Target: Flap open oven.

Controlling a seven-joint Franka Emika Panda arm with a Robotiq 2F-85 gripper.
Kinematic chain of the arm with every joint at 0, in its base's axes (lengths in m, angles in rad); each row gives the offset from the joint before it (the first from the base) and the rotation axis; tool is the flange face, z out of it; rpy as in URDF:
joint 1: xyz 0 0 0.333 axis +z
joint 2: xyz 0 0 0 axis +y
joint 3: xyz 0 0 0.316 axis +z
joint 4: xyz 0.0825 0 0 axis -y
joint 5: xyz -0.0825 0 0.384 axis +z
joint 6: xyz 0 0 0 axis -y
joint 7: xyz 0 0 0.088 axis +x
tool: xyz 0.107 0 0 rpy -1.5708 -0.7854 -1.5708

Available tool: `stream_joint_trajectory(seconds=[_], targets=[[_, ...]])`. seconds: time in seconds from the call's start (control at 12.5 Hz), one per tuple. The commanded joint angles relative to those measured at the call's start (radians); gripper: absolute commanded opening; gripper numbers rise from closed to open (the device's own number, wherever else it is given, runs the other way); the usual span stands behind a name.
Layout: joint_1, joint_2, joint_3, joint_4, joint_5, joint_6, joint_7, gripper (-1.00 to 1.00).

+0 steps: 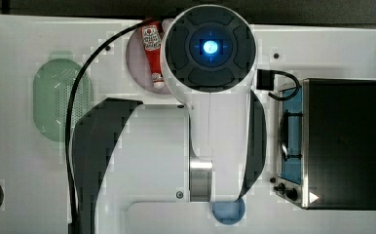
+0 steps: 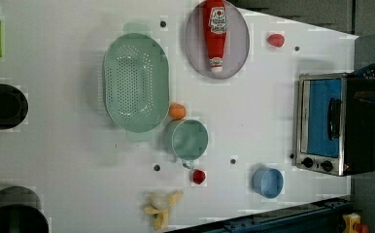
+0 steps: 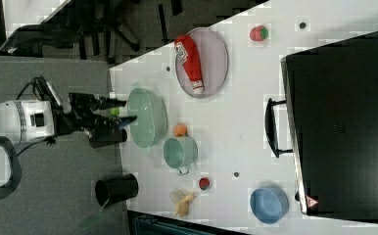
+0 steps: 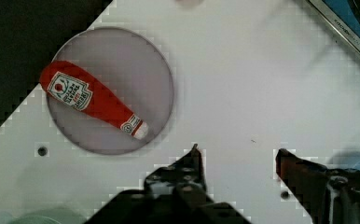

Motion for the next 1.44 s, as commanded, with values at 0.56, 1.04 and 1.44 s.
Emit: stream_joint_trajectory(seconds=[0.56, 1.04, 1.44], targets=[[-0.014, -0.193, -0.035, -0.041, -0.008, -0.182, 0.064, 0.65], [-0.015, -0.193, -0.04, -0.05, -0.009, -0.185, 0.063, -0.65], [-0.021, -0.193, -0.098, -0.122, -0.023, -0.18, -0.128, -0.65]])
